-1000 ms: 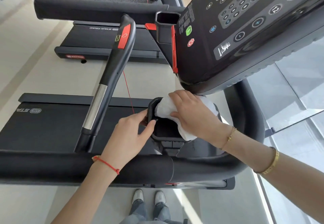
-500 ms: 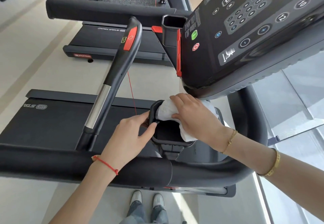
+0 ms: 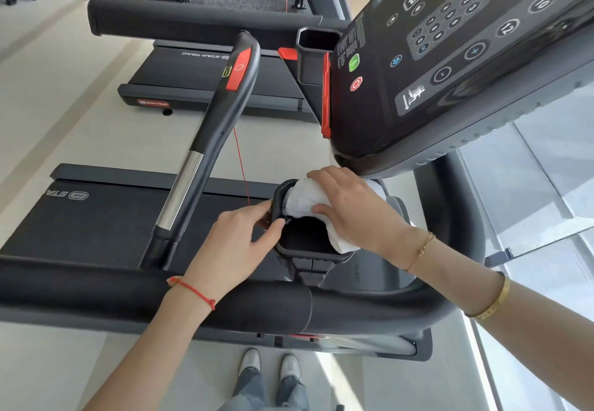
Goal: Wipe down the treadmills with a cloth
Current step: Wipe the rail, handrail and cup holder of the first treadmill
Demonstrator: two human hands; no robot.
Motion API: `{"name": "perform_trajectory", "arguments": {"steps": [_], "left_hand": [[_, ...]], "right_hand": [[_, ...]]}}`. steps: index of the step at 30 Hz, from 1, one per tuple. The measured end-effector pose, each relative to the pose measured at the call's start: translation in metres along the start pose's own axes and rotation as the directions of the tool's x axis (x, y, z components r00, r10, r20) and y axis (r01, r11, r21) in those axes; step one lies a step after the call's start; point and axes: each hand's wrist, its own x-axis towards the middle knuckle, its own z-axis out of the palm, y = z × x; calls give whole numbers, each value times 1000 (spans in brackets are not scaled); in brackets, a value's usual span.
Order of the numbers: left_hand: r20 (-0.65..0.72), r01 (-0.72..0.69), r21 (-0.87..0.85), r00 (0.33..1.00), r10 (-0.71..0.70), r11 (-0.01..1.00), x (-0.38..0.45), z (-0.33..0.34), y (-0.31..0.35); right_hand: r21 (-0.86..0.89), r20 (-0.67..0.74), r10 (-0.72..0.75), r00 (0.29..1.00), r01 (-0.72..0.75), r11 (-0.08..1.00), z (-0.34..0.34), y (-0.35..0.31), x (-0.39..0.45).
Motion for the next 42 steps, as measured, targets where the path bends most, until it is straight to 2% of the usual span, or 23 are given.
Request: {"name": "perform_trajectory", "arguments": {"steps": [3, 5, 7, 13, 17, 21, 24, 29, 34, 38, 42], "left_hand": [[-1, 4, 7, 1000, -4, 1000, 0, 0, -1], [-1, -1, 18, 1000, 1, 1000, 0, 1, -1], [4, -12, 29, 1000, 12, 1000, 0, 1, 0], [10, -28, 51, 1000, 27, 998, -1, -1, 2], [23, -24, 54, 999, 22, 998, -1, -2, 4], [34, -29, 50, 999, 28, 998, -1, -4, 3], [19, -23, 0, 1000, 23, 1000, -1, -5, 2], [2, -2, 3, 1000, 2, 1000, 1, -5, -1], [37, 43, 3, 998, -43, 999, 2, -5, -1], [68, 62, -25, 996, -60, 998, -2, -9, 3], [80, 17, 7, 997, -18, 1000, -15, -14, 9]], "right_hand": [[154, -71, 210, 975, -197, 968, 7, -7, -21], [370, -35, 371, 928, -332, 868, 11, -13, -39], [459, 21, 456, 890, -414, 786, 16, -16, -49], [449, 58, 499, 865, -469, 761, 11, -8, -23], [511, 66, 515, 855, -472, 718, 18, -25, -53], [574, 41, 487, 873, -419, 703, 13, -34, -80], [523, -37, 432, 901, -351, 776, 3, -41, -93], [300, -17, 265, 964, -248, 921, -6, -52, -92], [47, -30, 137, 990, -135, 990, -4, -75, -79], [134, -1, 59, 998, -58, 989, 2, -80, -84], [247, 3, -55, 998, 53, 968, 1, -68, -92]]}}
